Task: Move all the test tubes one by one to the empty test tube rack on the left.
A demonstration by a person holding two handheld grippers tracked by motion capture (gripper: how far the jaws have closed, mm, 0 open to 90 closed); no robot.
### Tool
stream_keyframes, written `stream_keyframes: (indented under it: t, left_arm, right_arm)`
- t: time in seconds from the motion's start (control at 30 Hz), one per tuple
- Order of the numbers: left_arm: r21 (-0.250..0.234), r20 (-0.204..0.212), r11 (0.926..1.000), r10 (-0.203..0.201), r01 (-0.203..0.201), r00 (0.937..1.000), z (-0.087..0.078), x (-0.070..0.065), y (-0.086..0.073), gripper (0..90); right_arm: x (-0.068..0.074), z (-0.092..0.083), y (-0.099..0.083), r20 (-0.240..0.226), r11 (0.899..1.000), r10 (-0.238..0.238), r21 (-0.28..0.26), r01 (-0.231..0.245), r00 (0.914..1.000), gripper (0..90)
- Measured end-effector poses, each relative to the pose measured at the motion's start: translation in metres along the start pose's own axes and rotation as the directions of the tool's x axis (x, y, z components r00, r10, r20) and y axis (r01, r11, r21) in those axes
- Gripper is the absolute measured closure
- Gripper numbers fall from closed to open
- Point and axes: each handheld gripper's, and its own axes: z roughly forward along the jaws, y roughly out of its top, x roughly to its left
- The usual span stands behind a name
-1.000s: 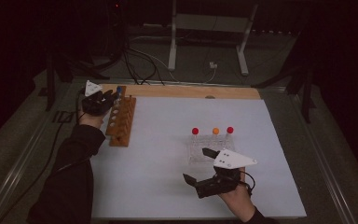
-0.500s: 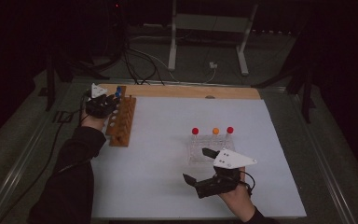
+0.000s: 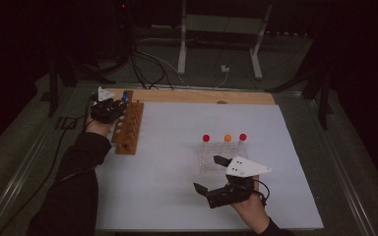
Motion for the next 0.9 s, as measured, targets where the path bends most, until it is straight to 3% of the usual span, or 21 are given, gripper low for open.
stream_keyframes:
  t: [0.17, 0.3, 0.43, 0.57, 0.6, 0.67, 0.73, 0.77, 0.83, 0.9]
  left_arm:
    - [-0.003, 0.02, 1.0, 0.001, -0.001, 0.9998, -0.004, -0.004, 0.0, 56.3]
    - [-0.023, 0.021, 0.9997, -0.011, 0.011, 0.9997, -0.018, -0.006, 0.004, 44.9]
    - [-0.064, 0.077, 0.9979, -0.005, 0.01, 0.997, -0.037, -0.009, 0.005, 35.1]
    - [-0.099, 0.13, 0.9951, 0.017, -0.004, 0.9913, -0.06, -0.017, 0.003, 17.1]
    - [-0.109, 0.163, 0.994, 0.022, -0.005, 0.9864, -0.068, -0.02, 0.001, 15.3]
    - [-0.121, 0.189, 0.9926, 0.037, -0.015, 0.9813, -0.078, -0.026, -0.002, 7.5]
    - [-0.132, 0.231, 0.991, 0.051, -0.02, 0.9716, -0.087, -0.034, -0.006, 2.9]
    - [-0.137, 0.253, 0.99, 0.066, -0.031, 0.9653, -0.094, -0.04, -0.008, 1.7]
    - [-0.153, 0.27, 0.9873, 0.083, -0.042, 0.9594, -0.102, -0.049, -0.013, 1.6]
    - [-0.164, 0.313, 0.9857, 0.09, -0.039, 0.9454, -0.11, -0.058, -0.018, 1.2]
  right_arm:
    - [0.0, -0.001, 0.0, 0.001, 1.0, 0.001, 0.0, -0.001, 1.0, 0.0]
    - [-0.001, -0.002, 0.001, 0.007, 1.0, 0.003, -0.004, -0.003, 1.0, 0.0]
    - [-0.004, -0.004, 0.002, 0.022, 1.0, 0.001, -0.011, -0.001, 0.9998, 0.0]
    - [-0.013, -0.009, 0.005, 0.047, 0.999, 0.016, -0.03, -0.015, 0.9987, 0.0]
    - [-0.015, -0.01, 0.005, 0.061, 0.999, 0.02, -0.033, -0.018, 0.998, 0.0]
    - [-0.02, -0.013, 0.006, 0.094, 0.999, 0.021, -0.036, -0.017, 0.9954, 0.0]
    - [-0.025, -0.015, 0.006, 0.119, 0.999, 0.026, -0.042, -0.021, 0.9925, 0.0]
    - [-0.027, -0.016, 0.006, 0.126, 0.999, 0.031, -0.047, -0.025, 0.9915, 0.0]
    - [-0.032, -0.017, 0.005, 0.143, 0.998, 0.042, -0.046, -0.036, 0.9888, 0.0]
    - [-0.037, -0.017, 0.004, 0.174, 0.998, 0.048, -0.039, -0.042, 0.9836, 0.0]
